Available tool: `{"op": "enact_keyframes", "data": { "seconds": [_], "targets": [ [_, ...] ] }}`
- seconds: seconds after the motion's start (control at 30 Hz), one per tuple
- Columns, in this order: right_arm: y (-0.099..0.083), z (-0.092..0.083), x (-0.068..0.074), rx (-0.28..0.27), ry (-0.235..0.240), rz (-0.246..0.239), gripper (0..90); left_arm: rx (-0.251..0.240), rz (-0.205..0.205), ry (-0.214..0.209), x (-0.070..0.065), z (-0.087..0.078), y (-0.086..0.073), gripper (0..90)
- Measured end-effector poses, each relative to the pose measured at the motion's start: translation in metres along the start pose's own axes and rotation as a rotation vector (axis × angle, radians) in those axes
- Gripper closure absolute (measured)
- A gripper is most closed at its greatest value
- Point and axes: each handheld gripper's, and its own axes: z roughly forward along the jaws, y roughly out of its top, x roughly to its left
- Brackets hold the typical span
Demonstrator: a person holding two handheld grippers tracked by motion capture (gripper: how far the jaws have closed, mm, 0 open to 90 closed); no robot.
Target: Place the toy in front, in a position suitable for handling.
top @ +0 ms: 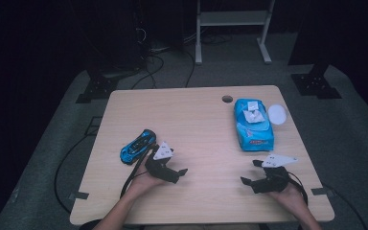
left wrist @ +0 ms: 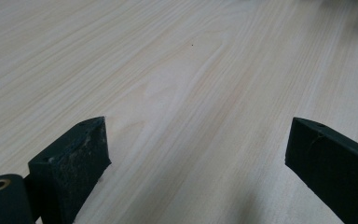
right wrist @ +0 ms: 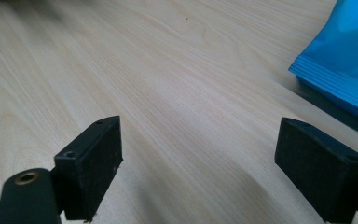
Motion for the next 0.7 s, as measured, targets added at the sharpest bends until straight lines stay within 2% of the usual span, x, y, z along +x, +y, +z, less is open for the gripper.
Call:
{"op": "enact_keyframes", "data": {
  "seconds": [0.03,0.1,0.2,0.33,0.43,0.5,0.7],
  "targets": [
    [0.000,0.000,-0.001,-0.001,0.002,0.008,14.2,0.016,0.005,-0.001,0.000,0.000,0.002,5.4],
    [-0.001,-0.001,-0.002,-0.003,0.003,0.011,14.2,0.018,0.017,0.010,0.000,-0.001,0.003,5.4],
    [-0.001,-0.002,-0.002,-0.007,0.002,0.014,14.2,0.019,0.011,-0.005,0.000,0.000,0.005,5.5],
    [0.000,-0.003,-0.002,-0.011,-0.002,0.016,14.2,0.032,0.039,-0.003,0.000,-0.003,0.010,5.5],
    [0.001,-0.004,-0.001,-0.013,-0.009,0.019,14.2,0.021,0.056,0.006,0.000,-0.007,0.014,5.4],
    [0.001,-0.005,0.000,-0.014,-0.007,0.020,14.2,0.023,0.056,0.004,0.004,-0.011,0.016,5.4],
    [0.004,-0.007,0.002,-0.024,-0.009,0.023,14.2,0.026,0.070,0.038,0.018,-0.024,0.023,5.4]
  ]
}}
